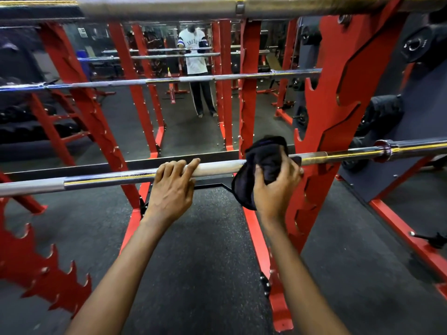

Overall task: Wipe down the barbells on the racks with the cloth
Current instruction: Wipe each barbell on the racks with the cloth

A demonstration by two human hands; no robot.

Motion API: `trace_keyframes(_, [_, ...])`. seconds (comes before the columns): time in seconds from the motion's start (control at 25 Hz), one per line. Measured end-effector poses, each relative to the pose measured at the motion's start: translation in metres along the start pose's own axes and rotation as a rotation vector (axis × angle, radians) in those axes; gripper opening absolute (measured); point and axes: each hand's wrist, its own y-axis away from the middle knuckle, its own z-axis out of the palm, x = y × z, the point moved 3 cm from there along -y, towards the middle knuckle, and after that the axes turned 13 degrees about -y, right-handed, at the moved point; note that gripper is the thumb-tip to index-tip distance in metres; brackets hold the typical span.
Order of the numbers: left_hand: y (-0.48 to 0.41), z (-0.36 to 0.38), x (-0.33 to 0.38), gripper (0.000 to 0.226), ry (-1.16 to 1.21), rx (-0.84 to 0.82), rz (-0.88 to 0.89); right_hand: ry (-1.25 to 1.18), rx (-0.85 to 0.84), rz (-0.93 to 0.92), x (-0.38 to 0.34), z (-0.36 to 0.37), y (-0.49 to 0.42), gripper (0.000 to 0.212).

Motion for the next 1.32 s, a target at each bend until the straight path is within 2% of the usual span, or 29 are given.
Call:
trace_keyframes(0.04, [0.002, 0.001, -0.005, 0.061, -0.009, -0.001, -0.002, 0.143, -0.07, -0.075, 0.002, 0.003, -0.007, 0.065])
trace_keyframes(0.12, [0.006, 0.002, -0.009, 0.063, -0.011, -0.012, -0.011, 0.303, -0.101, -0.076, 0.0, 0.007, -0.018, 0.07])
trace_keyframes(0.2, [0.007, 0.002, -0.006, 0.063, 0.008, -0.024, -0.039, 0.375, -0.166, -0.089, -0.009, 0.024, -0.018, 0.074])
trace_keyframes(0.32, [0.006, 0.003, -0.002, 0.058, 0.046, -0.012, -0.052, 0.443, -0.388, -0.297, -0.021, 0.049, 0.007, 0.062])
trace_keyframes(0.44, [0.009, 0.002, -0.012, 0.049, 0.048, -0.017, -0.051, 0.412, -0.324, -0.34, -0.008, 0.038, -0.014, 0.049])
trace_keyframes(0.52, [0.014, 0.003, -0.026, 0.047, 0.041, -0.02, -0.098, 0.398, -0.243, -0.272, 0.004, 0.024, -0.035, 0.046])
trace_keyframes(0.6, [0.018, 0.007, -0.04, 0.047, -0.002, -0.043, -0.142, 0.367, -0.233, -0.218, 0.007, 0.022, -0.042, 0.048])
trace_keyframes(0.72, [0.022, 0.009, -0.042, 0.046, -0.02, -0.079, -0.162, 0.383, -0.286, -0.251, -0.013, 0.047, -0.017, 0.049])
trace_keyframes(0.92, [0.021, 0.006, -0.041, 0.045, 0.004, -0.099, -0.169, 0.347, -0.517, -0.383, -0.031, 0.075, 0.013, 0.052])
trace_keyframes(1.04, [0.022, 0.002, -0.043, 0.045, 0.013, -0.115, -0.152, 0.239, -0.471, -0.254, -0.018, 0.064, -0.012, 0.054])
trace_keyframes(1.12, [0.022, 0.002, -0.044, 0.044, 0.023, -0.131, -0.155, 0.204, -0.41, -0.178, -0.013, 0.059, -0.025, 0.048])
trace_keyframes(1.2, [0.021, 0.003, -0.042, 0.043, 0.024, -0.141, -0.159, 0.279, -0.377, -0.202, -0.019, 0.062, -0.017, 0.039])
trace_keyframes(1.32, [0.02, 0.003, -0.045, 0.042, -0.003, -0.132, -0.112, 0.313, -0.472, -0.299, -0.034, 0.074, 0.016, 0.044])
